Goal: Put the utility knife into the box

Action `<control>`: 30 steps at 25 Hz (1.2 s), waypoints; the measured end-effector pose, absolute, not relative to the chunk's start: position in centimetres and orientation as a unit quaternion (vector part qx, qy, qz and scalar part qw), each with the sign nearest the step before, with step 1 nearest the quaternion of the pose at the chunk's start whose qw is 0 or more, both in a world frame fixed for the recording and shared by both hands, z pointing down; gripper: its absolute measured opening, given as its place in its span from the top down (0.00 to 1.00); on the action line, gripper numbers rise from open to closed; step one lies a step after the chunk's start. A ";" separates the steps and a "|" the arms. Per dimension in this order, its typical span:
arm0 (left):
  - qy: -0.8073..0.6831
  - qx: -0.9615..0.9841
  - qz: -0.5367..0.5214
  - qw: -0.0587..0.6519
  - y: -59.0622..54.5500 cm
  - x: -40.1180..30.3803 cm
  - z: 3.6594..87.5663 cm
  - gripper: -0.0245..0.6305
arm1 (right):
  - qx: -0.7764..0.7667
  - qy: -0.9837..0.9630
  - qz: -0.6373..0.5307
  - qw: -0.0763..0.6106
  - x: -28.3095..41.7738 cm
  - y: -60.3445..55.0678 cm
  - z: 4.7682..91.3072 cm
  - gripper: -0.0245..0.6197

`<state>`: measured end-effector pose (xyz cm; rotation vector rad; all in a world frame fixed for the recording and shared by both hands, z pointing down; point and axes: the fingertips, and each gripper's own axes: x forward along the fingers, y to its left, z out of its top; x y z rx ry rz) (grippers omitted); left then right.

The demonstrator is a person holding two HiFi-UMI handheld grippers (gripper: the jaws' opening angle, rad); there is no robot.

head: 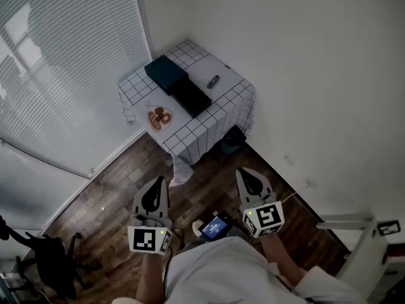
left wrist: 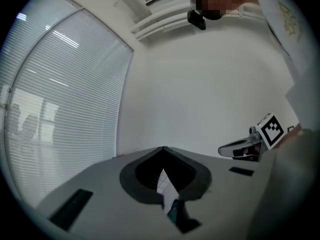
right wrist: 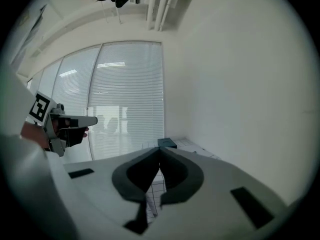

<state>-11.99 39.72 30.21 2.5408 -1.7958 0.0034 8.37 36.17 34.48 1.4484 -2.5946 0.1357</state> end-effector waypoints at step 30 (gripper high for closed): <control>-0.580 0.814 0.024 0.010 27.9 -13.3 30.6 0.95 | 0.511 -0.856 0.025 0.079 7.8 24.8 33.7 0.95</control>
